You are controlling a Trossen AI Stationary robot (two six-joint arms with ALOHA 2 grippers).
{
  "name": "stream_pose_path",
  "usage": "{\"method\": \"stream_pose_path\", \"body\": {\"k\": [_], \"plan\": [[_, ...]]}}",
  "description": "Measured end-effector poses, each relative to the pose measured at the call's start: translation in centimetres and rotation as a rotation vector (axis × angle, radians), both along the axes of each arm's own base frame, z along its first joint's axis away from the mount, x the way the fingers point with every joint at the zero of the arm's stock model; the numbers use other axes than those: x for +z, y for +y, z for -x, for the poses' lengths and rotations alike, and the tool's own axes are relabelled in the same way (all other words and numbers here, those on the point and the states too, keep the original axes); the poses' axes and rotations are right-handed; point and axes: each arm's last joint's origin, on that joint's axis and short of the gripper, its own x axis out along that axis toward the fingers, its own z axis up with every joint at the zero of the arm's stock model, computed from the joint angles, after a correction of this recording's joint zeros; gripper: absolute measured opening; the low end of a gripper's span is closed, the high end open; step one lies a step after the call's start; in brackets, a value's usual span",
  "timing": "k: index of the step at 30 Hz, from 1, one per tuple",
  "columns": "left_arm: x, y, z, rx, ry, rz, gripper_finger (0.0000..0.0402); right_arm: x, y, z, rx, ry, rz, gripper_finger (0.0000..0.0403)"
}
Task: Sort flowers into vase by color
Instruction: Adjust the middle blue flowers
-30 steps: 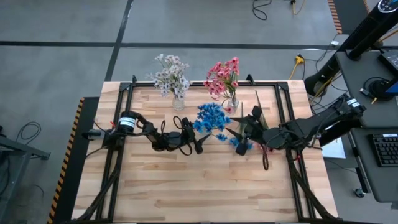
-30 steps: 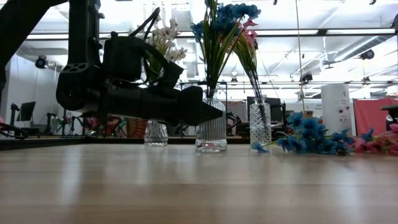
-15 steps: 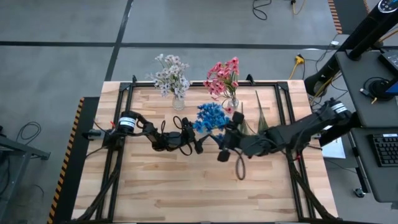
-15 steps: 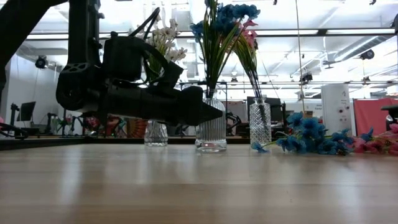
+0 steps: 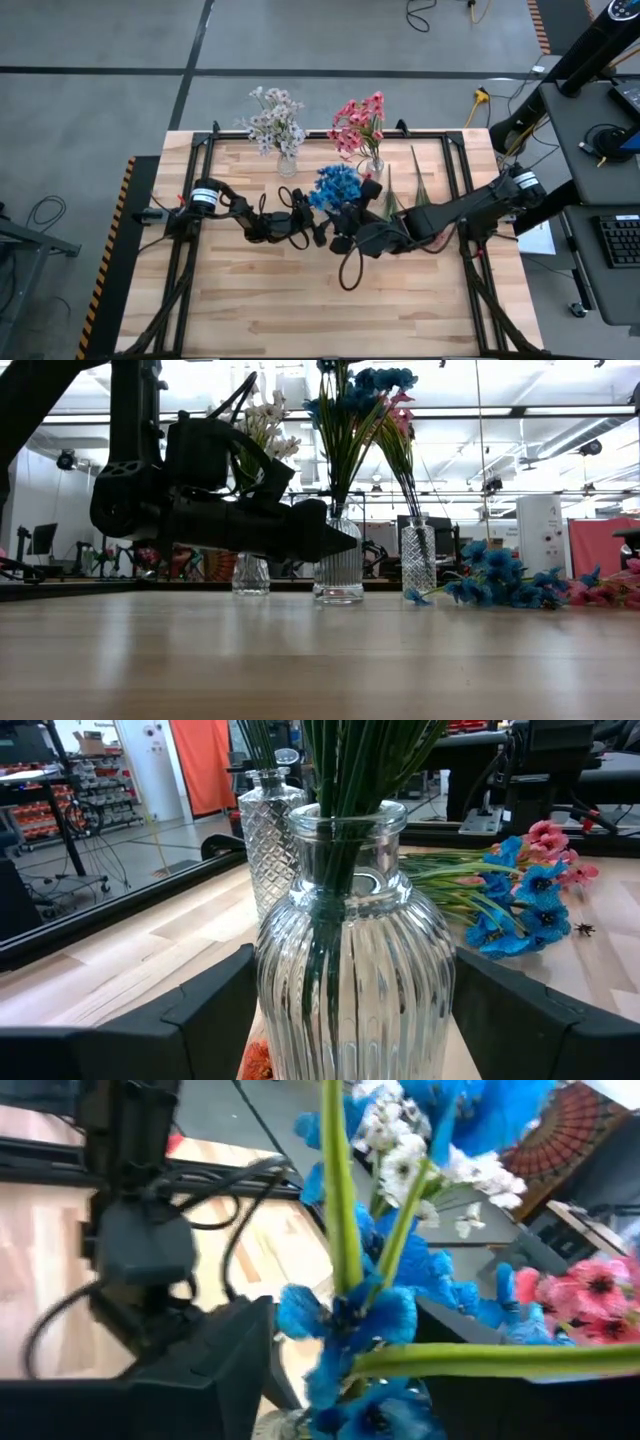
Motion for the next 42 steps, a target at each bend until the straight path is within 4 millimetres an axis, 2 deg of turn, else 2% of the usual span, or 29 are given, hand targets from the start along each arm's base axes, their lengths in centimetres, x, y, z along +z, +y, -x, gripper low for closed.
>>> {"method": "stream_pose_path", "body": {"k": [12,17,22,27,33,42], "plan": [[0.0,0.0,0.0,0.002,-0.007,0.014,0.0283,0.4,-0.5,0.2,-0.028,-0.034,-0.032,0.0062],[0.0,0.0,0.0,0.002,-0.008,0.016,0.0283,0.4,-0.5,0.1,-0.029,-0.041,-0.041,0.0018],[0.0,0.0,0.0,0.0,-0.008,0.016,0.0283,0.4,-0.7,0.1,-0.032,-0.048,-0.049,0.0011],[0.0,0.0,0.0,-0.001,-0.009,0.016,0.0283,0.3,-1.9,-0.4,0.007,-0.053,-0.131,0.001],[0.0,0.0,0.0,-0.002,-0.009,0.016,0.0283,0.0,-3.2,-0.7,-0.022,-0.041,-0.143,0.001],[0.0,0.0,0.0,-0.002,-0.009,0.017,0.0283,0.0,-3.3,-0.6,-0.026,-0.035,-0.153,0.0009]]}}
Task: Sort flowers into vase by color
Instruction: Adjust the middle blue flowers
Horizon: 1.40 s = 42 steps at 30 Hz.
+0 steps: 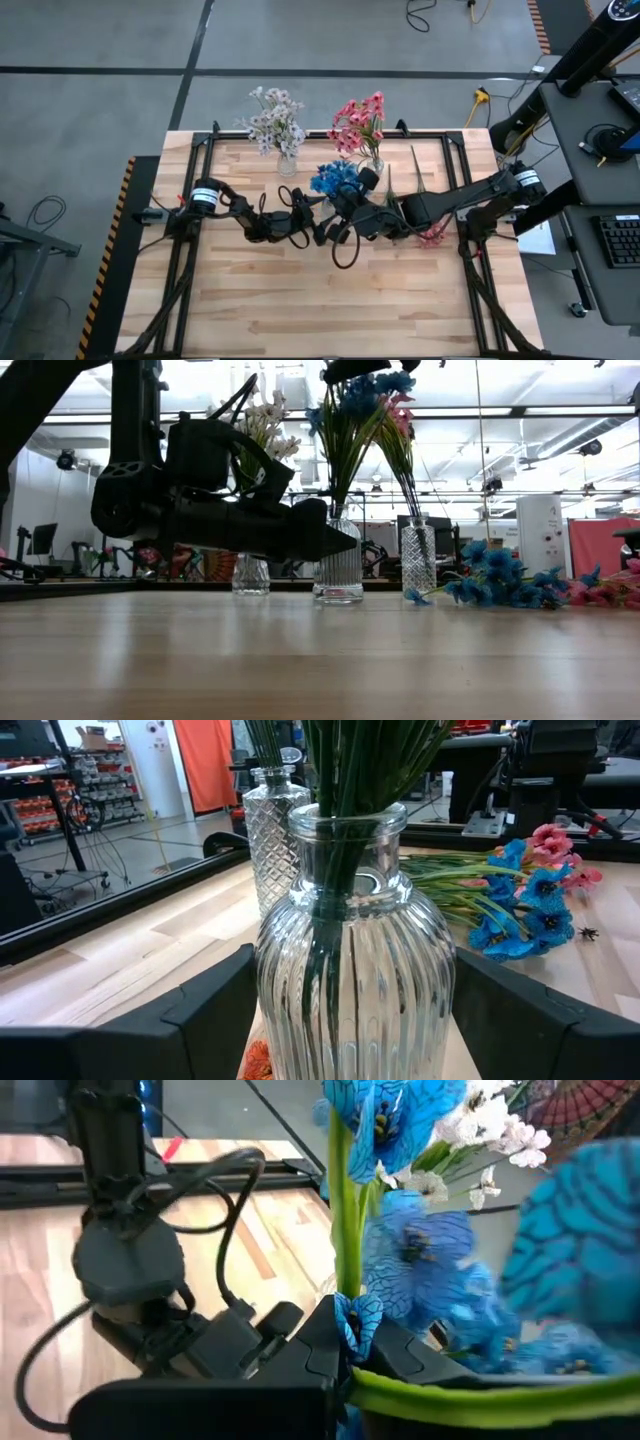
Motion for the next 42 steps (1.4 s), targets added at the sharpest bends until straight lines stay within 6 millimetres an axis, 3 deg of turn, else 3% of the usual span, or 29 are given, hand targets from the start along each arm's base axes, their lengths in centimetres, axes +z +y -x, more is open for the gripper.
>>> {"method": "stream_pose_path", "body": {"k": [16,23,27,31,36,42], "plan": [[0.0,0.0,0.0,0.0,0.0,0.0,0.0283,-1.6,-0.7,-0.5,0.009,0.049,-0.049,0.0009],[0.0,0.0,0.0,-0.001,0.0,0.0,0.0283,0.7,-0.7,0.2,0.013,-0.021,-0.062,0.0009],[0.0,0.0,0.0,-0.002,0.001,0.0,0.0283,1.0,-0.8,0.3,0.012,-0.026,-0.065,0.0016],[0.0,0.0,0.0,-0.003,0.001,0.0,0.0283,1.1,-0.8,0.3,0.011,-0.03,-0.067,0.0044],[0.0,0.0,0.0,-0.003,0.0,0.0,0.0283,1.3,-0.8,0.4,0.01,-0.031,-0.071,0.0108],[0.0,0.0,0.0,-0.004,0.0,0.0,0.0283,3.2,0.3,1.3,0.041,-0.012,-0.07,0.0165]]}}
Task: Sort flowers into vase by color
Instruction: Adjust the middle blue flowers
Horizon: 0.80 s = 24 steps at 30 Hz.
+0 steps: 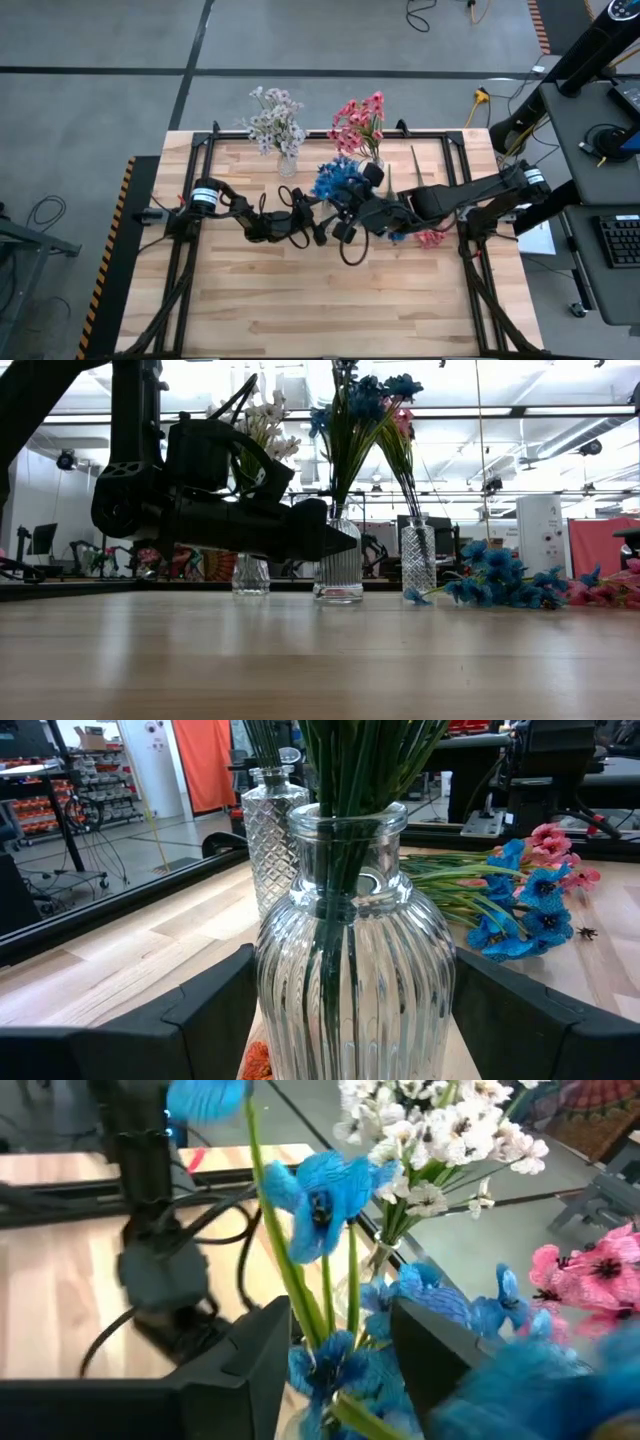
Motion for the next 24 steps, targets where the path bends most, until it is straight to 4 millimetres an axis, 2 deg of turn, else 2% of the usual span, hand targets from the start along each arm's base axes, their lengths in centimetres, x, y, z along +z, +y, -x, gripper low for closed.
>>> {"method": "stream_pose_path", "body": {"k": [6,13,18,21,24], "plan": [[0.0,0.0,0.0,-0.003,0.0,0.0,0.0283,1.2,1.5,1.0,0.027,0.034,-0.018,0.0186],[0.0,0.0,0.0,-0.003,0.0,0.0,0.0283,2.8,3.4,3.2,-0.034,0.08,-0.004,0.0187],[0.0,0.0,0.0,-0.006,0.0,0.0,0.0283,4.1,5.4,4.8,0.0,0.068,-0.051,0.0187],[0.0,0.0,0.0,-0.007,0.0,0.0,0.0283,3.7,6.6,5.9,-0.002,0.09,-0.096,0.0187],[0.0,0.0,0.0,-0.007,-0.001,0.001,0.0283,2.0,7.1,6.5,-0.035,0.124,-0.117,0.0187]]}}
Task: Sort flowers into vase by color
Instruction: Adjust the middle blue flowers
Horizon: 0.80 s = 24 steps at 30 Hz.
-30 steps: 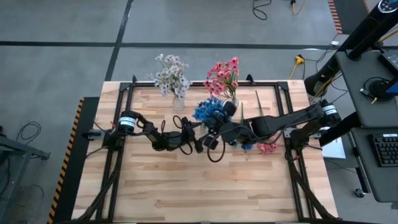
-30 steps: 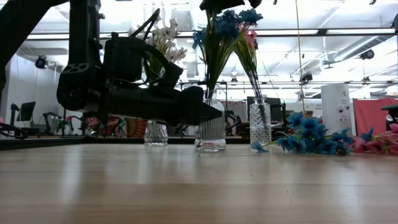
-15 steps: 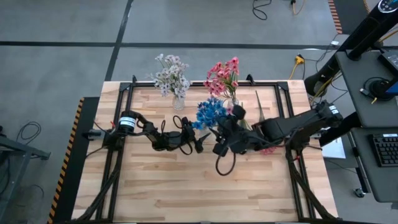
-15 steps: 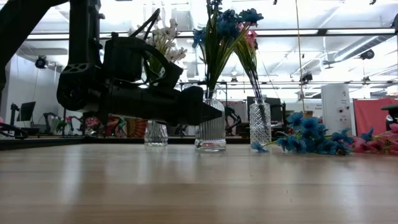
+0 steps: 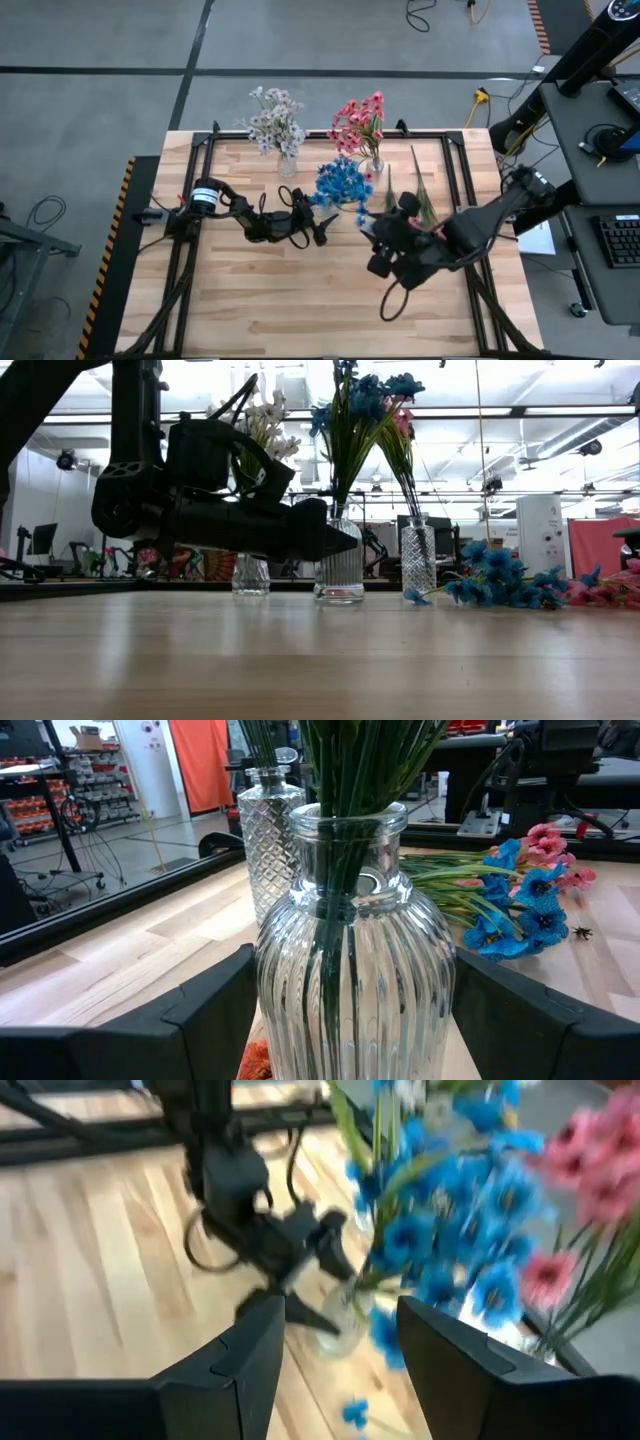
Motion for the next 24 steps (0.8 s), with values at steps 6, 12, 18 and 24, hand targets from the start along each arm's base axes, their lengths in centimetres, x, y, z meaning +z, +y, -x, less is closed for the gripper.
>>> {"method": "stream_pose_path", "body": {"k": [6,12,18,24], "plan": [[0.0,0.0,0.0,-0.001,0.0,0.0,0.0283,-3.7,-0.4,-0.3,-0.1,0.006,0.056,0.0187],[0.0,0.0,0.0,-0.001,0.0,0.0,0.0283,-5.7,-2.1,-2.7,-0.098,-0.032,0.171,0.0187],[0.0,0.0,0.0,-0.001,-0.001,0.0,0.0283,-6.5,-4.8,-5.0,-0.021,-0.032,0.158,0.0187],[0.0,0.0,0.0,-0.001,-0.001,0.0,0.0283,-7.5,-8.2,-5.9,-0.03,0.009,0.114,0.0187]]}}
